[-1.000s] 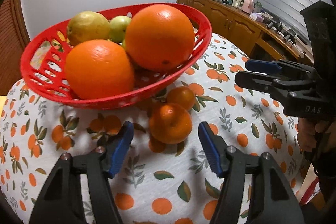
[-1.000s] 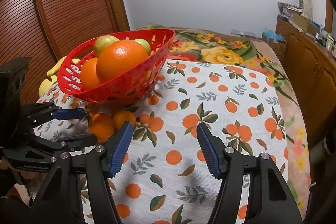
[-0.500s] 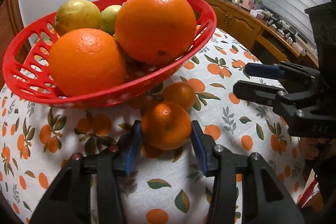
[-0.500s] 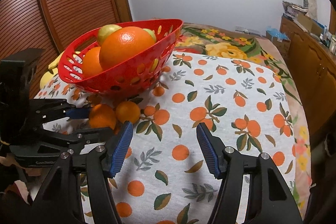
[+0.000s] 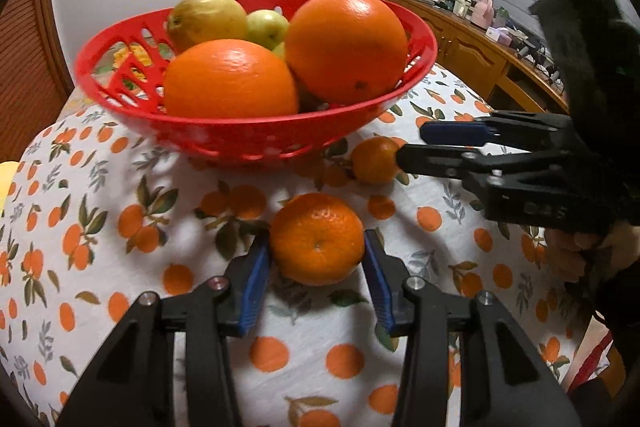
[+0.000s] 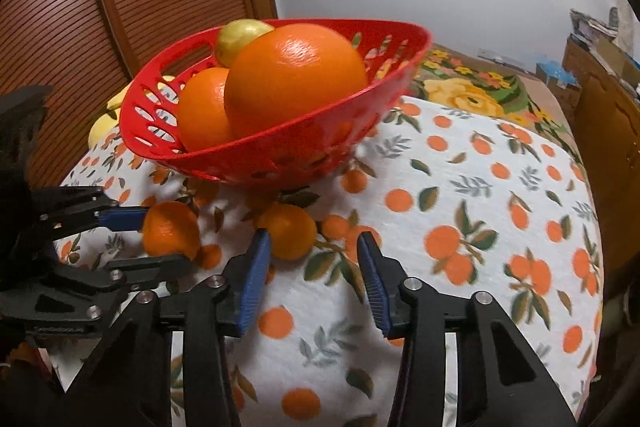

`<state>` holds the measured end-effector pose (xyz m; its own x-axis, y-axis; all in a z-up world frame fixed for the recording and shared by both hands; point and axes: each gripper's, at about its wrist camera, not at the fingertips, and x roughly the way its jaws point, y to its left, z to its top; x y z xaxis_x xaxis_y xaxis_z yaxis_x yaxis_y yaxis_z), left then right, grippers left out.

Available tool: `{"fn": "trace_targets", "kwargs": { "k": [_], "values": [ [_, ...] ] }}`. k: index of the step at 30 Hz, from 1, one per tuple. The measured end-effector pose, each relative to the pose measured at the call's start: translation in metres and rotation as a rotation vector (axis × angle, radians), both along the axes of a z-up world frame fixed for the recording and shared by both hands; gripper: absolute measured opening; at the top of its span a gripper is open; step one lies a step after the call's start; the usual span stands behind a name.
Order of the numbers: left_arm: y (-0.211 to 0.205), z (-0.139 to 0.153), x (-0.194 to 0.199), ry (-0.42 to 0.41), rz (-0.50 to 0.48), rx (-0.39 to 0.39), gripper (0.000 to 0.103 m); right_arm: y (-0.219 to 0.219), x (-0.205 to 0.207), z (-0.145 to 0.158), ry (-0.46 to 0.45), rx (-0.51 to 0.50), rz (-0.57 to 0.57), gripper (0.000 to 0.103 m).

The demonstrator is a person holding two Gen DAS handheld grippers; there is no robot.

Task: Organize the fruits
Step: 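Move the left tool to another tangerine while the right tool moves to a tangerine, then close the left tool on its tangerine while the right tool closes on another tangerine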

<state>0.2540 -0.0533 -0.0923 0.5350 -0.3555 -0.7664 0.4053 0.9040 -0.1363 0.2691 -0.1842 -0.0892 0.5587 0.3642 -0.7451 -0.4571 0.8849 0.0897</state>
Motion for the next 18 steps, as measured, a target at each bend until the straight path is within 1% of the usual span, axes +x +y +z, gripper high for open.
{"fn": "trace_targets", "kwargs": {
  "k": [10, 13, 15, 18],
  "values": [
    [0.034, 0.008, -0.017, -0.020, 0.025, -0.026, 0.044, 0.020, 0.016, -0.004, 0.026, 0.021, 0.039, 0.042],
    [0.030, 0.011, -0.015, -0.024, 0.031, -0.030, 0.044, 0.026, 0.016, -0.008, 0.037, 0.019, 0.054, 0.042],
    [0.027, 0.011, -0.012, -0.024, 0.035, -0.030, 0.044, 0.030, 0.015, -0.011, 0.044, 0.020, 0.068, 0.034],
    [0.029, 0.012, -0.012, -0.028, 0.039, -0.029, 0.044, 0.035, 0.012, -0.012, 0.033, 0.003, 0.077, 0.033]
  ]
}}
